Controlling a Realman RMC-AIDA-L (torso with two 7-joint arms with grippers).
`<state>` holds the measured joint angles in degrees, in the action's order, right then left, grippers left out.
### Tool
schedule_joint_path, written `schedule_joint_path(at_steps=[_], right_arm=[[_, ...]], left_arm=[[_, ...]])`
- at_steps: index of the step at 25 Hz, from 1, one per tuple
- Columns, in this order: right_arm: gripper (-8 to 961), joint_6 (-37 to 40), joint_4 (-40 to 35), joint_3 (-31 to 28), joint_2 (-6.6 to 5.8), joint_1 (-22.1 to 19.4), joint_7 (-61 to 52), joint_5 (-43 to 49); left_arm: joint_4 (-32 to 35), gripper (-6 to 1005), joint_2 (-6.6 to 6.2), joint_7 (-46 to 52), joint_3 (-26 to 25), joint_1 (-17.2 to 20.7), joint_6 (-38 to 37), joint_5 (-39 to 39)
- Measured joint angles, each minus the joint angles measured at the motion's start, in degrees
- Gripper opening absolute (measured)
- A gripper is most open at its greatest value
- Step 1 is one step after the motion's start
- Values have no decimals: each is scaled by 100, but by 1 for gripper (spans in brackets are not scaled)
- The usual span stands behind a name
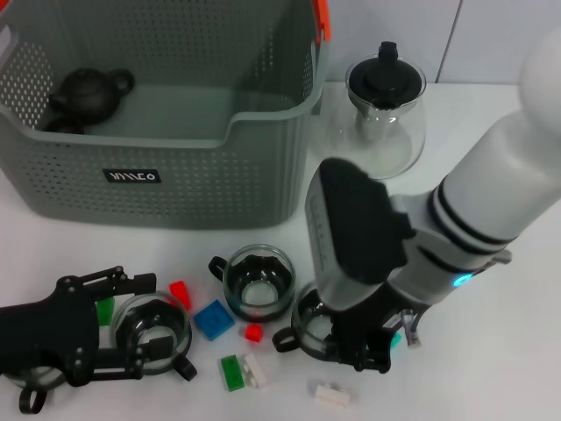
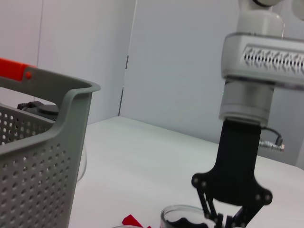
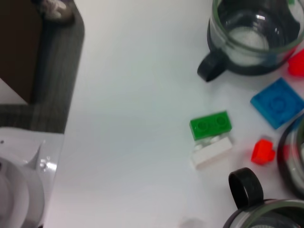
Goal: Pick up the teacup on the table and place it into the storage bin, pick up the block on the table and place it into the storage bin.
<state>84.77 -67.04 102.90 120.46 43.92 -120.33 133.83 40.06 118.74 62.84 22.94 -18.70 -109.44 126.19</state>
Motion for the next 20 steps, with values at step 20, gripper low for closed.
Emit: schedule_joint_path(at_steps=[20], right_arm=[[59, 1540, -962, -3851, -25, -300, 1250, -2369]], left_arm=[[-7, 857, 9, 0, 0, 9, 26, -32]])
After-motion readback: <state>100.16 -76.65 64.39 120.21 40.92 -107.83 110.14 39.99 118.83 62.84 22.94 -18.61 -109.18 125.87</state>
